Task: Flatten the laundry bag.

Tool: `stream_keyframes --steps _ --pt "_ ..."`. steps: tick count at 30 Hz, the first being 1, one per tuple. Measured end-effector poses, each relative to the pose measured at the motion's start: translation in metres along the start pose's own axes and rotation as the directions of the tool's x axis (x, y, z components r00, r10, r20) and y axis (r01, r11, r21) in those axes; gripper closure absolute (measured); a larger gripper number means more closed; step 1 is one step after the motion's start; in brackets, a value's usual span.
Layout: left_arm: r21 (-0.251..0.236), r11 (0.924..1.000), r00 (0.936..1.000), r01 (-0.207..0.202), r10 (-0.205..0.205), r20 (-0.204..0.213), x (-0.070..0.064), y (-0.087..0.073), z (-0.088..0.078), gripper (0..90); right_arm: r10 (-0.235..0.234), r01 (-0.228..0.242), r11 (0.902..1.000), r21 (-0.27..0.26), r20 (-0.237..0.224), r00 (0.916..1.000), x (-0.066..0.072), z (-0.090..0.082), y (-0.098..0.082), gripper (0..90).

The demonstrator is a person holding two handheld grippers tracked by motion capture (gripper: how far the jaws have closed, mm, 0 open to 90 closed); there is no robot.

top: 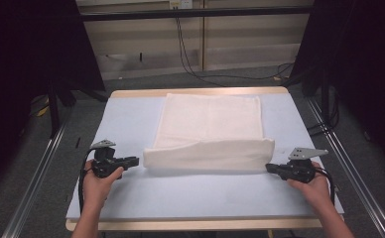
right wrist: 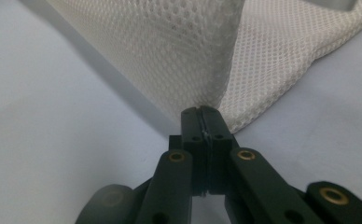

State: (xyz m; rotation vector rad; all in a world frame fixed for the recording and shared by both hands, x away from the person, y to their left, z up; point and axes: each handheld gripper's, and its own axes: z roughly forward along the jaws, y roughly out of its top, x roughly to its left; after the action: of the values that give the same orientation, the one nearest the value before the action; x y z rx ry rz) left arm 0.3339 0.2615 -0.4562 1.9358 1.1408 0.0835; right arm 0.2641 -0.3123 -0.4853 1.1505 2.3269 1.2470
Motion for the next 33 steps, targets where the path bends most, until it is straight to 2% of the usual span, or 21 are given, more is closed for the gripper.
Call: stream_keyframes --steps 1,3,4,9,11,13,15,16,17,19,20,21,23,24,26,28,30,32,33 --pt "-0.001 1.0000 0.9997 -0.003 0.003 0.024 -0.004 0.002 0.005 77.3 0.001 -0.001 1.0000 -0.001 0.000 1.0000 0.000 0.000 0.000 88.6" --pt "0.003 0.9999 0.9996 -0.014 0.014 0.025 -0.005 0.003 0.005 77.1 -0.002 0.002 1.0000 -0.005 0.006 1.0000 0.000 0.000 0.000 88.1" --pt "0.011 0.9997 0.9992 -0.021 0.021 0.035 -0.006 0.003 0.008 77.1 -0.002 0.002 0.9999 0.011 0.013 0.9999 0.000 -0.002 -0.001 84.1" --pt "0.017 0.9995 0.9990 -0.027 0.026 0.036 -0.008 0.002 0.012 76.2 0.003 -0.003 1.0000 0.002 0.011 0.9999 -0.003 -0.007 -0.002 77.7" --pt "0.021 0.9995 0.9991 -0.025 0.025 0.035 -0.007 0.002 0.012 75.7 0.004 -0.004 1.0000 0.003 0.047 0.9989 -0.006 -0.014 0.000 73.8" --pt "0.025 0.9994 0.9992 -0.025 0.024 0.032 -0.006 0.001 0.012 75.1 0.017 -0.017 0.9998 -0.007 0.057 0.9982 -0.009 -0.017 -0.001 72.4" --pt "0.023 0.9994 0.9994 -0.026 0.026 0.021 -0.006 0.001 0.013 73.2 0.027 -0.026 0.9996 -0.007 0.071 0.9971 -0.011 -0.019 -0.001 71.0" --pt "0.020 0.9995 0.9996 -0.024 0.024 0.015 -0.007 0.001 0.013 71.2 0.050 -0.049 0.9987 -0.016 0.099 0.9939 -0.013 -0.021 -0.002 66.1" --pt "0.021 0.9991 0.9993 -0.036 0.036 0.006 -0.008 0.000 0.015 68.4 0.059 -0.058 0.9982 -0.016 0.105 0.9927 -0.014 -0.022 -0.002 64.3" --pt "0.028 0.9990 0.9994 -0.034 0.034 -0.002 -0.009 0.000 0.017 66.3 0.065 -0.063 0.9978 -0.020 0.110 0.9918 -0.014 -0.022 -0.002 62.4" --pt "0.042 0.9978 0.9987 -0.050 0.051 -0.008 -0.010 0.001 0.018 61.7 0.083 -0.081 0.9964 -0.025 0.121 0.9891 -0.013 -0.019 -0.001 55.2" --pt "0.049 0.9972 0.9982 -0.056 0.057 -0.021 -0.010 0.001 0.020 58.6 0.096 -0.094 0.9953 -0.020 0.124 0.9876 -0.012 -0.018 0.000 53.5" --pt "0.044 0.9968 0.9963 -0.066 0.068 -0.052 -0.012 0.002 0.023 53.5 0.098 -0.096 0.9952 -0.021 0.124 0.9874 -0.012 -0.017 0.001 52.1" --pt "0.042 0.9975 0.9962 -0.057 0.059 -0.064 -0.013 0.003 0.024 53.5 0.103 -0.101 0.9946 -0.025 0.127 0.9865 -0.011 -0.015 0.001 49.7" --pt "0.040 0.9980 0.9966 -0.049 0.052 -0.065 -0.013 0.005 0.025 49.3 0.127 -0.125 0.9918 -0.027 0.121 0.9845 -0.009 -0.011 0.004 46.9" --pt "0.057 0.9953 0.9917 -0.079 0.084 -0.097 -0.016 0.006 0.029 47.8 0.138 -0.137 0.9904 -0.015 0.124 0.9827 -0.008 -0.005 0.006 43.9" --pt "0.058 0.9963 0.9936 -0.063 0.069 -0.090 -0.017 0.006 0.032 46.1 0.142 -0.142 0.9898 -0.012 0.139 0.9801 -0.006 -0.002 0.008 42.9" --pt "0.070 0.9945 0.9920 -0.078 0.085 -0.093 -0.016 0.007 0.033 41.8 0.138 -0.139 0.9903 -0.008 0.152 0.9787 -0.005 0.000 0.009 42.9" --pt "0.053 0.9967 0.9930 -0.061 0.066 -0.098 -0.017 0.008 0.035 41.8 0.130 -0.131 0.9913 -0.001 0.158 0.9789 -0.003 0.002 0.010 43.1"
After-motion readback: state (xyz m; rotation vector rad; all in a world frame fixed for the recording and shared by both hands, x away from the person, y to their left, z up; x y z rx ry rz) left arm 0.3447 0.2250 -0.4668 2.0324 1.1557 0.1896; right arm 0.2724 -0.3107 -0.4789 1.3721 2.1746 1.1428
